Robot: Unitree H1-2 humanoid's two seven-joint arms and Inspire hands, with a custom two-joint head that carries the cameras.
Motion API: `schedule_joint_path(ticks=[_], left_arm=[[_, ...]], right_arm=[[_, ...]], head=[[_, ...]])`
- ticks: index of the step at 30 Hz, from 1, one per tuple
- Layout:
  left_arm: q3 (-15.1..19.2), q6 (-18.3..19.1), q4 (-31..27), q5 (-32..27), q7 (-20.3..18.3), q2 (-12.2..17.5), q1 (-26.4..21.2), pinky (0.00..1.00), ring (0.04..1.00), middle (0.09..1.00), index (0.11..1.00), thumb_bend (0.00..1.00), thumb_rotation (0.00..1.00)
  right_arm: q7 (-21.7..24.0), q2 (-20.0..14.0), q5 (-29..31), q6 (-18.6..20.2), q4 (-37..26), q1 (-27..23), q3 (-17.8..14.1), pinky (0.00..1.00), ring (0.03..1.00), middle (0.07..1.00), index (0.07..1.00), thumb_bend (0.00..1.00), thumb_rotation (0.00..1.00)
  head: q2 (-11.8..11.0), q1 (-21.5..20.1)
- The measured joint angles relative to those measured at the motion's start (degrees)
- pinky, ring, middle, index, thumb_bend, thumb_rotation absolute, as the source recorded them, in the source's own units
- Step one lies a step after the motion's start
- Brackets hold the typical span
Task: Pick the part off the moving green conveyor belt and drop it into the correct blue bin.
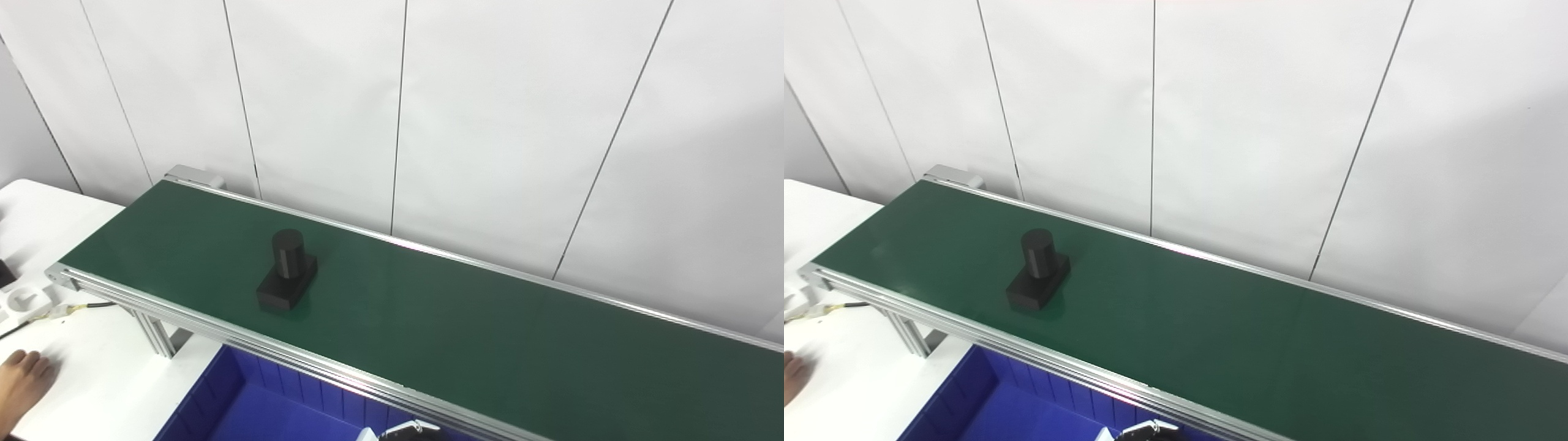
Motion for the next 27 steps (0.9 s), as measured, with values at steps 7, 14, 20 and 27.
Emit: schedule_joint_path(ticks=[7, 14, 20, 27], left_arm=[[-0.39, 0.0, 0.07, 0.0, 0.12, 0.45, -0.32, 0.56, 0.642, 0.672, 0.657, 0.93, 0.02], [0.27, -0.01, -1.47, -0.36, -1.3, 1.6, -0.14, 0.59, 0.664, 0.694, 0.68, 0.9, 0.07], [0.58, -0.09, -4.02, -0.19, -2.98, 2.43, 0.79, 0.62, 0.701, 0.73, 0.729, 0.88, 0.11], [6.21, -0.12, -9.27, -0.53, -8.73, 3.58, 5.1, 0.68, 0.748, 0.769, 0.764, 0.87, 0.21]], right_arm=[[10.0, 5.03, -1.62, 0.0, -1.55, -0.35, -6.68, 0.89, 0.851, 0.864, 0.916, 0.74, 0.59], [13.22, 6.19, -5.41, 0.0, 0.69, -5.45, -8.41, 0.83, 0.83, 0.843, 0.881, 0.83, 0.57], [15.66, 6.28, -8.51, -0.01, 2.43, -9.77, -8.71, 0.81, 0.824, 0.839, 0.872, 0.86, 0.53], [18.72, 7.41, -12.97, 2.64, 0.6, -13.56, -9.71, 0.75, 0.8, 0.834, 0.861, 0.89, 0.52]], head=[[0.62, -1.32], [1.67, -3.43], [2.73, -5.54], [4.48, -7.47]])
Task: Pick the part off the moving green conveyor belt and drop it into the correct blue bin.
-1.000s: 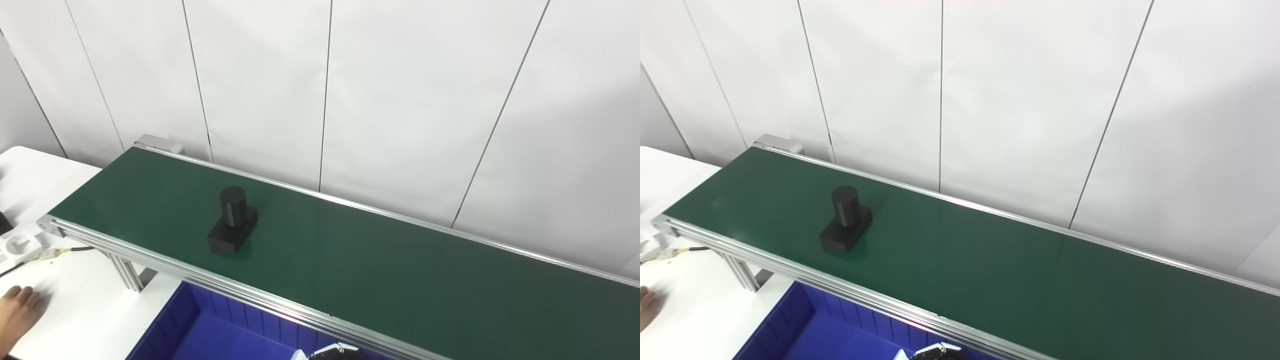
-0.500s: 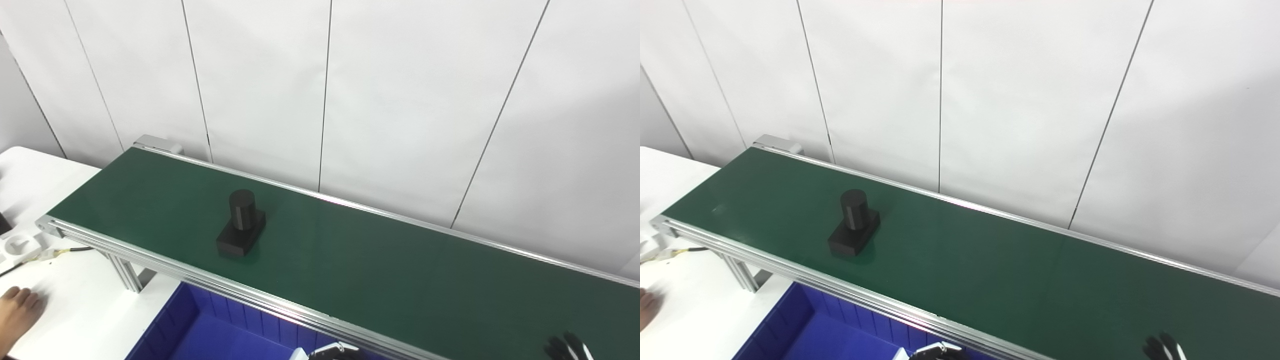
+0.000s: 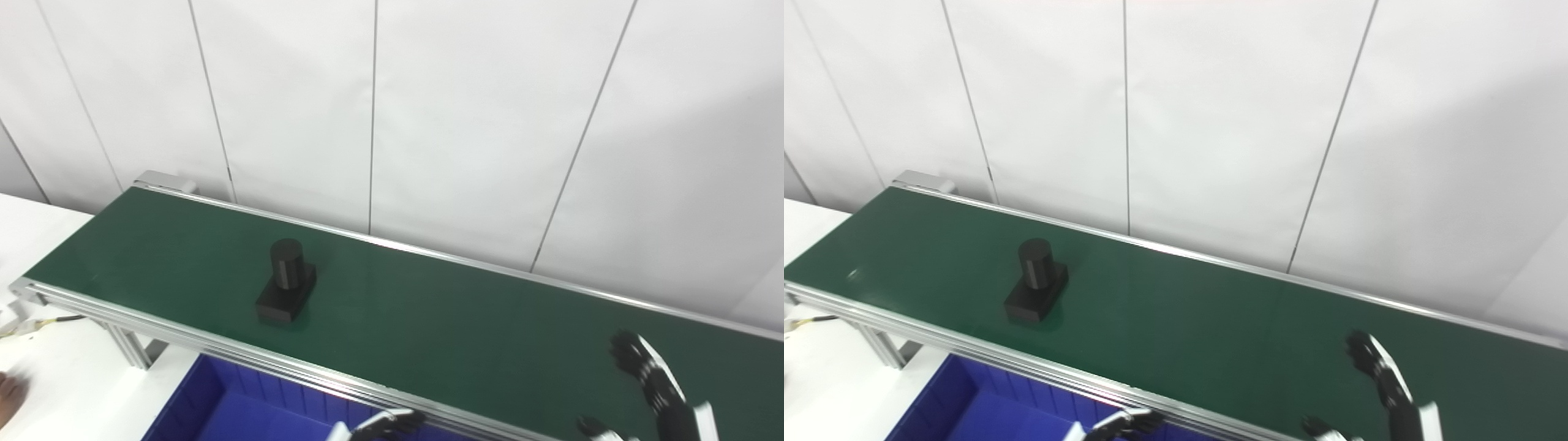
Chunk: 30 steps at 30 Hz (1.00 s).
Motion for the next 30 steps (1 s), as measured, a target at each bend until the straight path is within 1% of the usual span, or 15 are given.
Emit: schedule_joint_path(ticks=[3, 5, 6, 8, 12, 16, 19, 21, 24, 26, 27, 29, 30], left_arm=[[2.78, -0.01, -1.74, -0.04, -3.93, -0.36, 2.23, 0.68, 0.752, 0.775, 0.767, 0.86, 0.23], [4.36, -0.01, -2.42, 0.25, -5.71, -0.86, 3.2, 0.67, 0.755, 0.783, 0.766, 0.86, 0.24], [5.49, -0.01, -2.69, 0.53, -6.64, -1.45, 3.72, 0.68, 0.759, 0.787, 0.766, 0.85, 0.24], [7.49, 0.0, -3.54, 1.11, -8.44, -2.78, 4.77, 0.69, 0.768, 0.797, 0.766, 0.85, 0.23], [9.74, 0.0, -4.95, 1.99, -11.89, -5.13, 6.33, 0.69, 0.77, 0.798, 0.77, 0.83, 0.23], [10.63, 0.0, -5.44, 2.31, -13.32, -6.4, 7.21, 0.68, 0.756, 0.779, 0.758, 0.81, 0.18], [11.61, -0.01, -5.31, 2.16, -13.8, -7.27, 7.2, 0.67, 0.744, 0.766, 0.752, 0.8, 0.17], [12.08, -0.01, -4.89, 2.03, -13.8, -7.82, 7.06, 0.67, 0.74, 0.762, 0.751, 0.8, 0.17], [12.1, -0.01, -3.86, 1.76, -13.8, -8.05, 6.76, 0.66, 0.734, 0.759, 0.751, 0.8, 0.19], [11.89, -0.02, -3.34, 1.82, -13.85, -8.03, 6.64, 0.67, 0.729, 0.757, 0.745, 0.8, 0.22], [11.76, -0.02, -2.64, 2.0, -13.91, -8.02, 6.42, 0.67, 0.731, 0.757, 0.741, 0.8, 0.23], [11.39, -0.02, -1.6, 2.62, -14.03, -7.92, 5.88, 0.68, 0.731, 0.755, 0.734, 0.81, 0.23], [11.19, -0.02, -1.43, 2.87, -13.97, -7.86, 5.72, 0.68, 0.73, 0.753, 0.731, 0.81, 0.23]], right_arm=[[1.83, 1.7, -1.26, 3.52, -2.15, -1.84, 0.0, 0.75, 0.802, 0.837, 0.859, 0.89, 0.51], [2.47, 2.48, -1.83, 5.37, -2.53, -2.8, -0.01, 0.75, 0.801, 0.837, 0.859, 0.89, 0.5], [3.08, 2.74, -2.11, 6.28, -2.53, -3.36, -0.01, 0.74, 0.8, 0.837, 0.86, 0.89, 0.5], [3.96, 3.23, -2.75, 7.74, -2.6, -4.38, 0.01, 0.74, 0.8, 0.837, 0.859, 0.89, 0.49], [5.47, 4.19, -4.3, 10.95, -2.64, -6.54, 0.12, 0.75, 0.804, 0.84, 0.858, 0.9, 0.5], [6.69, 4.49, -5.5, 12.82, -2.51, -8.33, 0.48, 0.74, 0.806, 0.844, 0.856, 0.9, 0.51], [7.27, 4.75, -6.62, 13.4, -1.9, -9.78, 0.76, 0.72, 0.805, 0.846, 0.862, 0.92, 0.54], [7.67, 5.13, -7.66, 14.57, -0.85, -10.96, 1.14, 0.72, 0.806, 0.851, 0.864, 0.93, 0.55], [8.29, 5.52, -8.66, 15.7, 0.11, -12.21, 1.99, 0.72, 0.806, 0.85, 0.866, 0.92, 0.53], [8.53, 5.81, -9.39, 15.71, 0.81, -12.98, 2.6, 0.69, 0.786, 0.83, 0.855, 0.91, 0.52], [8.69, 5.95, -9.89, 15.76, 1.59, -13.67, 2.99, 0.68, 0.778, 0.823, 0.85, 0.92, 0.52], [9.12, 6.4, -10.85, 16.49, 2.62, -14.83, 3.82, 0.68, 0.776, 0.818, 0.846, 0.93, 0.52], [9.34, 6.77, -11.07, 17.1, 3.03, -15.43, 4.12, 0.68, 0.777, 0.816, 0.846, 0.93, 0.52]], head=[[0.61, -0.44], [1.14, -0.88], [1.14, -0.88], [2.02, -1.23], [2.37, -1.23], [2.81, -0.79], [2.9, -0.36], [2.9, -0.27], [2.73, 0.0], [2.38, 0.09], [2.29, 0.0], [2.29, 0.0], [1.94, -0.09]])
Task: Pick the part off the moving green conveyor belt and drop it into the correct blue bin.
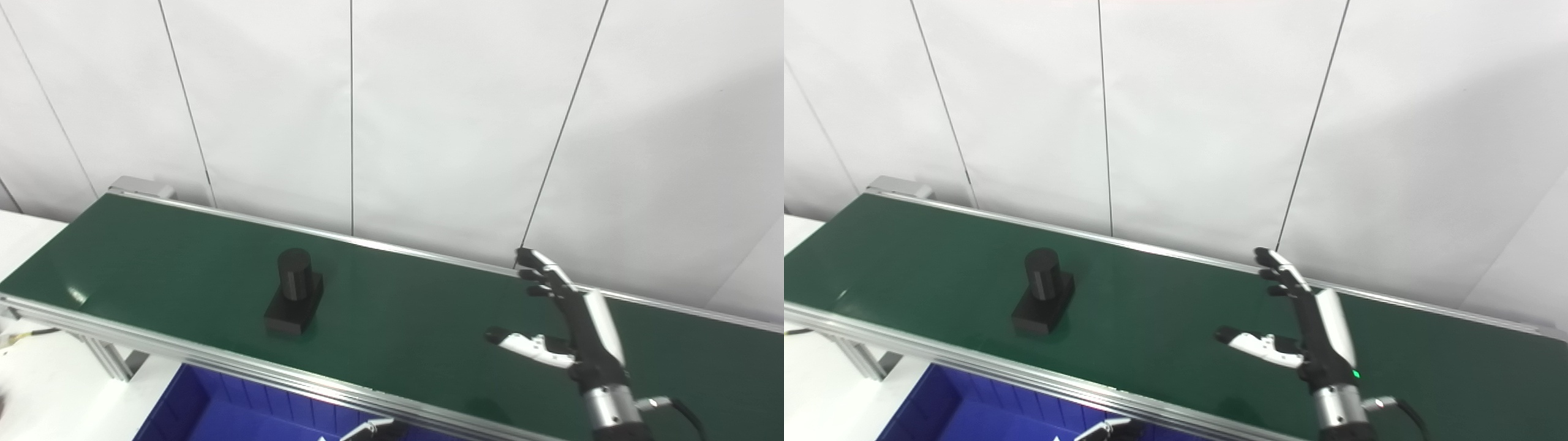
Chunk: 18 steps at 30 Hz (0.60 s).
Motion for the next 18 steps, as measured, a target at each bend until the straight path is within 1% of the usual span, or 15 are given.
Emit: schedule_joint_path(ticks=[2, 5, 6, 12, 13, 17, 18], left_arm=[[-0.61, 0.0, 0.47, 0.06, 0.24, 0.28, -0.45, 0.68, 0.731, 0.751, 0.728, 0.81, 0.22], [-1.85, 0.0, 1.28, 0.0, 1.24, 0.54, -1.2, 0.68, 0.728, 0.748, 0.727, 0.81, 0.21], [-2.03, 0.0, 1.27, 0.0, 1.55, 0.58, -1.31, 0.67, 0.727, 0.749, 0.73, 0.81, 0.23], [-2.74, 0.0, 1.42, 0.0, 2.82, 1.3, -1.49, 0.67, 0.726, 0.747, 0.727, 0.81, 0.24], [-2.87, 0.0, 1.44, -0.01, 2.83, 1.48, -1.55, 0.67, 0.725, 0.746, 0.726, 0.8, 0.24], [-3.62, 0.0, 1.87, -0.01, 3.45, 1.82, -1.95, 0.66, 0.722, 0.746, 0.722, 0.8, 0.23], [-3.79, 0.0, 1.98, -0.01, 3.61, 1.84, -2.05, 0.66, 0.722, 0.746, 0.722, 0.8, 0.23]], right_arm=[[0.02, 0.93, -0.47, 0.92, 0.96, -0.98, 0.47, 0.69, 0.78, 0.818, 0.847, 0.93, 0.51], [0.17, 1.94, -1.38, 1.16, 3.01, -2.47, 1.72, 0.71, 0.787, 0.83, 0.853, 0.93, 0.52], [0.33, 2.16, -1.7, 1.21, 3.26, -2.77, 2.11, 0.72, 0.791, 0.833, 0.851, 0.93, 0.52], [0.73, 3.88, -4.02, 2.42, 5.66, -5.32, 3.59, 0.7, 0.789, 0.833, 0.856, 0.92, 0.53], [0.75, 4.12, -4.52, 2.57, 6.16, -5.84, 3.85, 0.7, 0.787, 0.83, 0.855, 0.92, 0.53], [0.72, 4.76, -5.65, 2.69, 8.06, -7.37, 4.47, 0.68, 0.782, 0.826, 0.851, 0.92, 0.53], [0.72, 4.84, -5.75, 2.69, 8.62, -7.58, 4.51, 0.67, 0.78, 0.826, 0.851, 0.92, 0.53]], head=[[-0.09, -0.09], [-0.18, -0.61], [-0.27, -0.96], [-0.36, -1.41], [-0.79, -1.15], [-1.06, -0.27], [-1.32, 0.78]])
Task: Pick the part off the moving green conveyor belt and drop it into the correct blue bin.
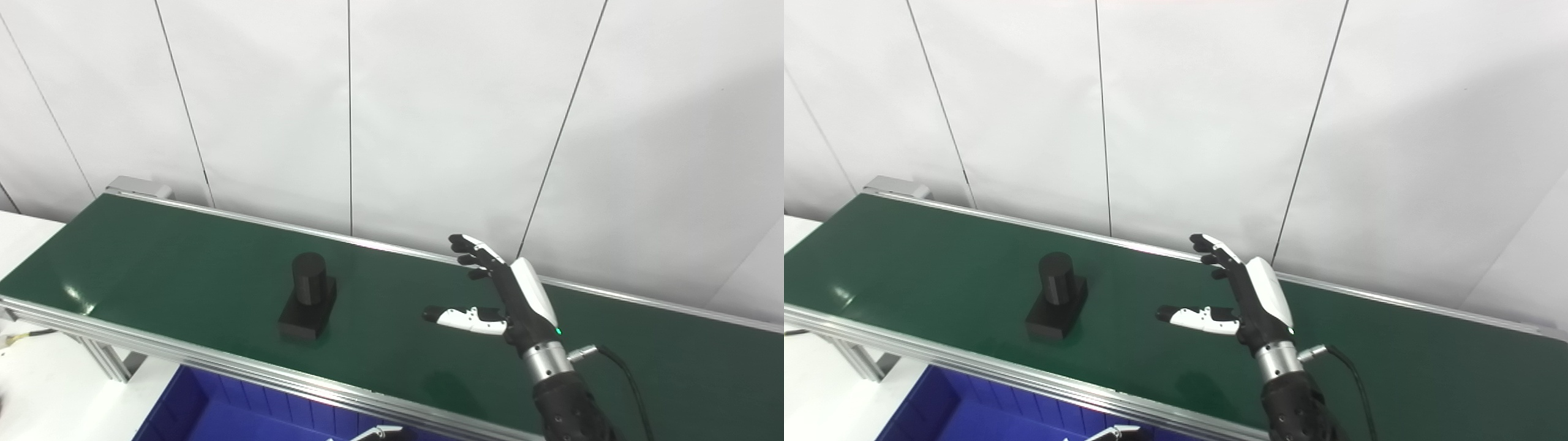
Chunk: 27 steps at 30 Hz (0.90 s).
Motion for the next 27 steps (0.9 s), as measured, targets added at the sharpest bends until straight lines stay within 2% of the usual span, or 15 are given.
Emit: schedule_joint_path(ticks=[3, 5, 7, 8, 9, 11, 15, 23, 26, 27], left_arm=[[-0.65, 0.0, 0.23, 0.05, 0.25, -0.04, -0.29, 0.66, 0.722, 0.744, 0.719, 0.81, 0.25], [-1.05, 0.0, 0.98, 0.44, 0.48, -0.11, -0.69, 0.67, 0.723, 0.742, 0.717, 0.81, 0.25], [-1.3, 0.0, 1.56, 0.88, 0.92, -0.22, -1.03, 0.67, 0.722, 0.737, 0.712, 0.83, 0.24], [-1.5, 0.0, 1.7, 1.14, 1.24, -0.25, -1.17, 0.67, 0.722, 0.736, 0.71, 0.83, 0.24], [-1.62, 0.0, 1.93, 1.19, 1.41, -0.28, -1.3, 0.67, 0.726, 0.738, 0.711, 0.84, 0.23], [-1.57, 0.0, 2.26, 1.17, 1.39, -0.58, -1.41, 0.67, 0.727, 0.739, 0.709, 0.85, 0.21], [-1.59, 0.0, 3.35, 1.14, 1.35, -1.8, -1.55, 0.66, 0.719, 0.732, 0.701, 0.87, 0.17], [-2.52, 0.0, 4.91, 1.4, 2.63, -2.16, -2.98, 0.65, 0.709, 0.726, 0.69, 0.89, 0.15], [-3.23, 0.0, 5.15, 1.38, 3.23, -1.96, -3.08, 0.65, 0.711, 0.727, 0.691, 0.89, 0.15], [-3.59, 0.0, 5.18, 1.37, 3.49, -1.85, -3.09, 0.65, 0.71, 0.725, 0.69, 0.9, 0.15]], right_arm=[[0.0, 0.0, -0.26, -0.01, 0.88, -0.17, 0.2, 0.67, 0.778, 0.826, 0.85, 0.92, 0.53], [0.01, -0.07, -0.32, -0.01, 2.15, -0.54, 0.27, 0.67, 0.777, 0.827, 0.849, 0.92, 0.52], [0.03, -0.28, -0.32, -0.01, 2.87, -0.82, 0.3, 0.67, 0.779, 0.829, 0.849, 0.91, 0.52], [0.06, -0.39, -0.3, -0.01, 3.25, -1.02, 0.3, 0.67, 0.78, 0.83, 0.849, 0.91, 0.52], [0.15, -0.59, -0.27, -0.03, 3.72, -1.24, 0.3, 0.68, 0.781, 0.832, 0.851, 0.91, 0.52], [0.4, -1.05, -0.23, -0.06, 4.83, -1.77, 0.36, 0.68, 0.783, 0.836, 0.853, 0.91, 0.52], [0.51, -1.83, -0.08, -0.12, 6.09, -2.44, 0.62, 0.69, 0.79, 0.836, 0.851, 0.91, 0.49], [0.74, -2.31, 0.69, -0.75, 6.31, -2.52, 1.13, 0.7, 0.797, 0.84, 0.85, 0.9, 0.48], [0.74, -2.38, 0.7, -0.8, 6.56, -2.55, 1.34, 0.7, 0.795, 0.839, 0.85, 0.9, 0.48], [0.74, -2.37, 0.7, -0.8, 6.57, -2.55, 1.47, 0.69, 0.793, 0.839, 0.851, 0.9, 0.48]], head=[[-0.35, 2.12], [-1.05, 6.41], [-1.06, 6.43], [-1.49, 8.34], [-1.5, 9.84], [-1.94, 10.12], [-3.08, 14.51], [-3.43, 15.57], [-3.43, 14.08], [-3.43, 12.42]])
